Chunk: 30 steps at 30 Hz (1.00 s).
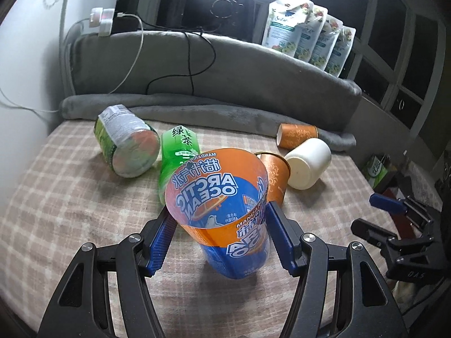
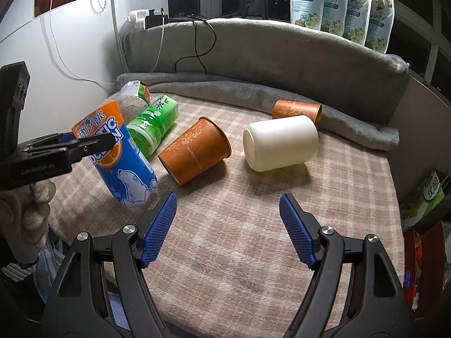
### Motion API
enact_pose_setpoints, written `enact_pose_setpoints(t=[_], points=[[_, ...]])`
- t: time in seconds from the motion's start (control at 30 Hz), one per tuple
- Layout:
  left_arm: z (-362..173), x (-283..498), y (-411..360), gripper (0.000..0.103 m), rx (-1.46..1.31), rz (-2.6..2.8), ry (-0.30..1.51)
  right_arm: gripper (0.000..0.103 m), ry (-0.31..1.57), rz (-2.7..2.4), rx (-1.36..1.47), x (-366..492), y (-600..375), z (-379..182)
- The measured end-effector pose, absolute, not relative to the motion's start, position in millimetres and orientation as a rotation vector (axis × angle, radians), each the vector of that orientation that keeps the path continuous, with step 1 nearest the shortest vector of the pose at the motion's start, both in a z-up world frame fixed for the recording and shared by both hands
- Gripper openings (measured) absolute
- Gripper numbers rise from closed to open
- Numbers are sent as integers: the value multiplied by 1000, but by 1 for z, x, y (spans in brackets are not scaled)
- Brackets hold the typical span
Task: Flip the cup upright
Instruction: 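Lower the upright bottle onto the table with the left tool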
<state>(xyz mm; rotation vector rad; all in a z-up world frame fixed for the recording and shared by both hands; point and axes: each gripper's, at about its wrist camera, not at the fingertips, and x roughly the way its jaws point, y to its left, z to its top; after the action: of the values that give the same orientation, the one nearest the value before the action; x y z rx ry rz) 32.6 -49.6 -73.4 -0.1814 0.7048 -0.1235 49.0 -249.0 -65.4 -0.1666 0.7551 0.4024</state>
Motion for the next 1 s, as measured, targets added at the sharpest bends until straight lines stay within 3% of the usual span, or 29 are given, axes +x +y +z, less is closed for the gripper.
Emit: enact_pose_setpoints(t=[1.0], points=[[-76,34,-84,64,-81,-236,741,78,722,349,-90,43,-270,-56]])
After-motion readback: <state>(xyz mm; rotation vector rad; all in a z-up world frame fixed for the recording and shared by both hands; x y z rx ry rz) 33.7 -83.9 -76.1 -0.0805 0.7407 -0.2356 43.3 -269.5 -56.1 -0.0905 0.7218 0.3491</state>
